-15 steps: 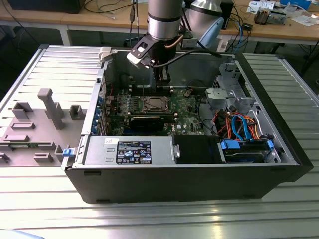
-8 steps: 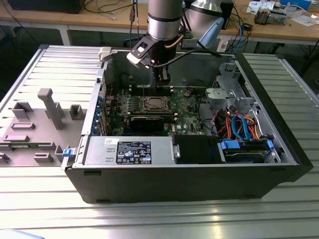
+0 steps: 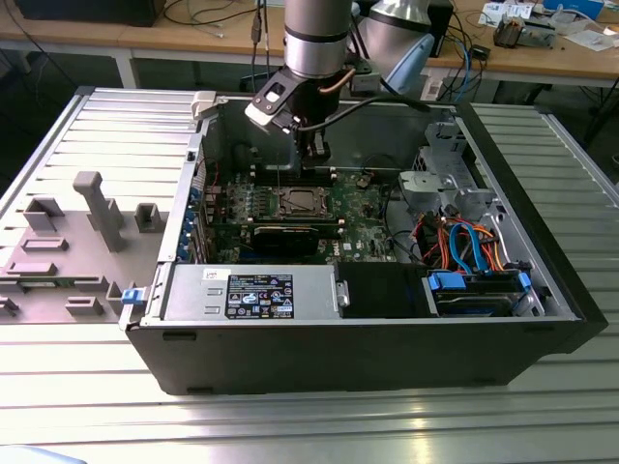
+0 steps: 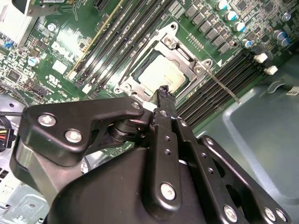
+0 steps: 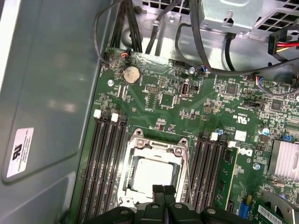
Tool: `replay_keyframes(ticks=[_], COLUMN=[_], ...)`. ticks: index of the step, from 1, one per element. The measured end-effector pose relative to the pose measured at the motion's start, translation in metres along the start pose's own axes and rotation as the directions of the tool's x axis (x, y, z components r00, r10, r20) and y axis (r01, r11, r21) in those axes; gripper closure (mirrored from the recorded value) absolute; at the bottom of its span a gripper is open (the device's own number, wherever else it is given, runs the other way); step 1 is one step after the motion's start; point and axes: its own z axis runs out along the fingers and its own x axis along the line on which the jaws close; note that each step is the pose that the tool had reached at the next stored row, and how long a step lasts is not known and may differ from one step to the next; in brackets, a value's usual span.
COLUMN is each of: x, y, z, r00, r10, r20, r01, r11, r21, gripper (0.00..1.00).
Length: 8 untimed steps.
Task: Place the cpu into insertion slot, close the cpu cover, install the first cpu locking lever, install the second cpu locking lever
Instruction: 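Install the first cpu locking lever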
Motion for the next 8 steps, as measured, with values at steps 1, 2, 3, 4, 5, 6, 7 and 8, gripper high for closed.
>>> replay_keyframes(ticks=[1,2,3,4,5,6,7,8], x=[0.0002,0.0006,0.0009,0.0012,0.0015,0.0017,0.0019,0.0021], y=[-0.001,-0.0029,-0.0042,-0.0055,-0.007,-0.0081,-0.0089,-0.0094], z=[0.0,0.0,0.0,0.0,0.0,0.0,0.0,-0.0001], r00=[1.0,1.0,1.0,1.0,1.0,0.9999,0.9999,0.9999], r10=[-0.002,-0.004,-0.005,-0.006,-0.009,-0.011,-0.013,-0.016], r20=[-0.0001,-0.0001,-0.0001,-0.0001,-0.0002,-0.0002,-0.0002,-0.0002], r01=[0.002,0.004,0.005,0.006,0.009,0.011,0.013,0.016], r11=[1.0,1.0,1.0,1.0,1.0,0.9999,0.9999,0.9999], r21=[0.0,-0.0001,-0.0001,0.0,-0.0001,-0.0001,-0.0002,-0.0002], gripper=[0.89,0.89,0.89,0.89,0.89,0.89,0.89,0.89])
